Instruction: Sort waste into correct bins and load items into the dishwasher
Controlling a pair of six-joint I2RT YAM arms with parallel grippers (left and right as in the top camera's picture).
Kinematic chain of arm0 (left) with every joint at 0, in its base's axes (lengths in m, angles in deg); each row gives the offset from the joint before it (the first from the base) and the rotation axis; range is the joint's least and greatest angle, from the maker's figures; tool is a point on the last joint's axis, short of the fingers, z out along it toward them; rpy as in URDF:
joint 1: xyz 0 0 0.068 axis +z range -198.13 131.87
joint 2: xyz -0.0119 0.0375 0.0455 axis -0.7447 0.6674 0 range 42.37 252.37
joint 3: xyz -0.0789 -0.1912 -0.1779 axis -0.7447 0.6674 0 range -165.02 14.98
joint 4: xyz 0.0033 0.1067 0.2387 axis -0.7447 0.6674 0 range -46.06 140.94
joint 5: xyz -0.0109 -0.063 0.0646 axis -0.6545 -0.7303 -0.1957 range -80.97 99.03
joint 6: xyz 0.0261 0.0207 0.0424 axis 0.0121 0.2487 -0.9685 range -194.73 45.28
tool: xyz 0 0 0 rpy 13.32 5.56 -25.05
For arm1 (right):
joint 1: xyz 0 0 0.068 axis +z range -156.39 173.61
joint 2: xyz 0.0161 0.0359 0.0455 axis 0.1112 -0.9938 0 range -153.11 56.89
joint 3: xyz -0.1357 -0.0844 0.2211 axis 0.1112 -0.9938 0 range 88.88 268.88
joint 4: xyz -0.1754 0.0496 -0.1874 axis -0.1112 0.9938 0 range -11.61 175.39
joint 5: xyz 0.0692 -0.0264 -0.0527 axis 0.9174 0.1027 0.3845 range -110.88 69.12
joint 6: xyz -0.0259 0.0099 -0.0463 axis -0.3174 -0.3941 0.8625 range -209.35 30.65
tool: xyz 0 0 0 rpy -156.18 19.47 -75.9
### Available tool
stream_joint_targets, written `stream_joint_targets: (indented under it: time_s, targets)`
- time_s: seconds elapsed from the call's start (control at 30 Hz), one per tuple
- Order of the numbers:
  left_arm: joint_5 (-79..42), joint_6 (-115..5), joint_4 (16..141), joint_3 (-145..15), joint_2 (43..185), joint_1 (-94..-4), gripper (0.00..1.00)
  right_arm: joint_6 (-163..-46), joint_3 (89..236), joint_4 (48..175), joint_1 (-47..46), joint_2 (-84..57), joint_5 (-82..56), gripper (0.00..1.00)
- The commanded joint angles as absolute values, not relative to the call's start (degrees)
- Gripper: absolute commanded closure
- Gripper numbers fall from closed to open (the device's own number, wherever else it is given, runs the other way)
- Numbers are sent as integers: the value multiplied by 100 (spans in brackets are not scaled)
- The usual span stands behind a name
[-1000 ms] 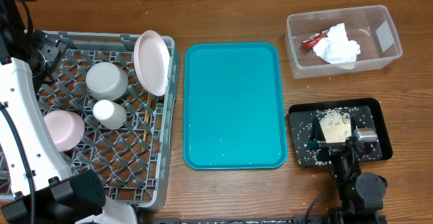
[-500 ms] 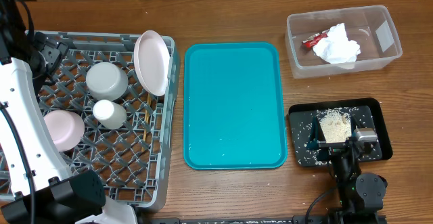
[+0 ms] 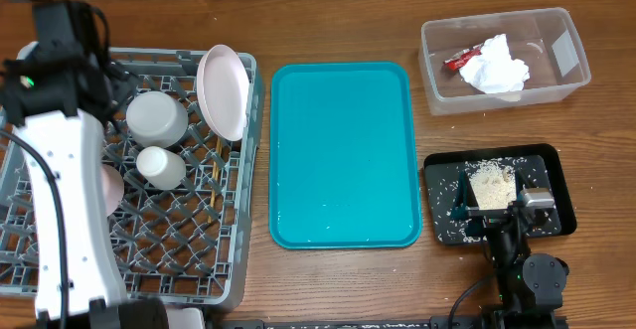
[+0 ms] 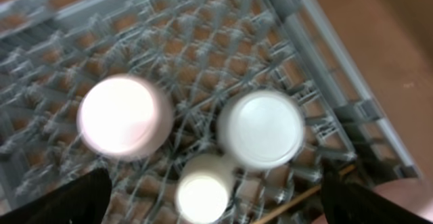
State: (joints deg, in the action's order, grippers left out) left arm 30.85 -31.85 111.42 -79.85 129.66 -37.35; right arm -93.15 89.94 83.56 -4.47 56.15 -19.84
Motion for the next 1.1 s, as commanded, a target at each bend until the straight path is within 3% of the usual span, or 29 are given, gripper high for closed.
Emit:
stream_joint_targets:
  time_s: [0.0,0.23,0.6,0.77,1.07]
  targets:
    - [2976,-4040,10185,-6844,12264,-3866,0,-9275,8935,8323,-465,5659,-2039,0]
    - [1083,-6455,7088,-4092,11173,-3870,0,-9275,8935,8323,-465,5659,-2039,0]
    - [858,-6549,3993,-783,9506,-3886,0,-9275,8935,8323,-465,5659,-2039,0]
    - [793,-6553,3167,135,8824,-3962,0,-9275,8935,8321,-463,5659,-2036,0]
    - [1304,-6903,2996,872,7847,-4745,0,-9273,8935,8323,-463,5659,-2039,0]
